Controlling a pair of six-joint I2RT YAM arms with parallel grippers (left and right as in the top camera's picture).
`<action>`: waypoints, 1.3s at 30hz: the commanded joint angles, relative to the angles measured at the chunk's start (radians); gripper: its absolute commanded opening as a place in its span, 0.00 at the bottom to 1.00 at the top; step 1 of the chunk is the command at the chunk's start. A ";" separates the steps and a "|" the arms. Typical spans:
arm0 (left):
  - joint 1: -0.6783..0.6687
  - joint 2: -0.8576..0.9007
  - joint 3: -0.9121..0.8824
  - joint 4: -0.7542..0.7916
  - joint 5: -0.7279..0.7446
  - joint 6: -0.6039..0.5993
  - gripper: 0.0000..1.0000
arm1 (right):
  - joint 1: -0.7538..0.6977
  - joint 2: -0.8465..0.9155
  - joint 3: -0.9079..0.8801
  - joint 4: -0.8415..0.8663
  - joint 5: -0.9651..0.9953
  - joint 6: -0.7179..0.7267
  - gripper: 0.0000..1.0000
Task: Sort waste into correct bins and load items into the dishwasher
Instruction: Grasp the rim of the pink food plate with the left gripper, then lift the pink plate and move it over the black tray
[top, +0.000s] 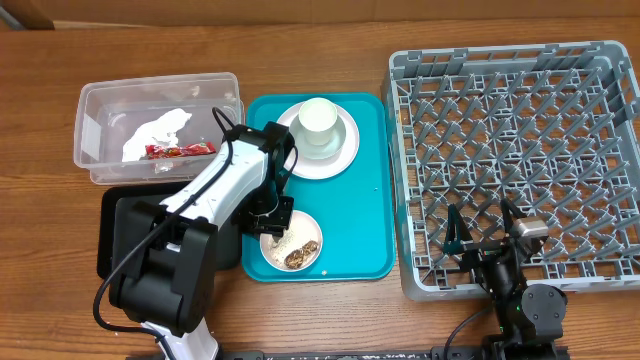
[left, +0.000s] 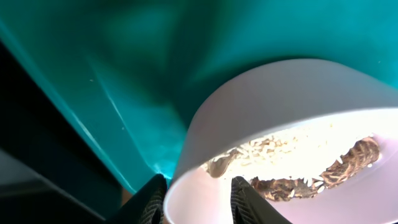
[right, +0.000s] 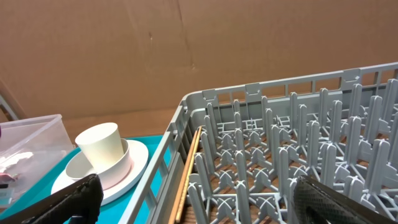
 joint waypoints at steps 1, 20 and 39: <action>-0.001 0.006 -0.015 0.008 0.025 0.029 0.35 | 0.003 -0.010 -0.011 0.005 0.009 0.001 1.00; -0.001 0.006 -0.015 0.140 0.024 -0.008 0.27 | 0.003 -0.010 -0.011 0.005 0.009 0.001 1.00; -0.002 -0.049 -0.003 0.156 -0.011 -0.032 0.04 | 0.003 -0.010 -0.011 0.005 0.009 0.001 1.00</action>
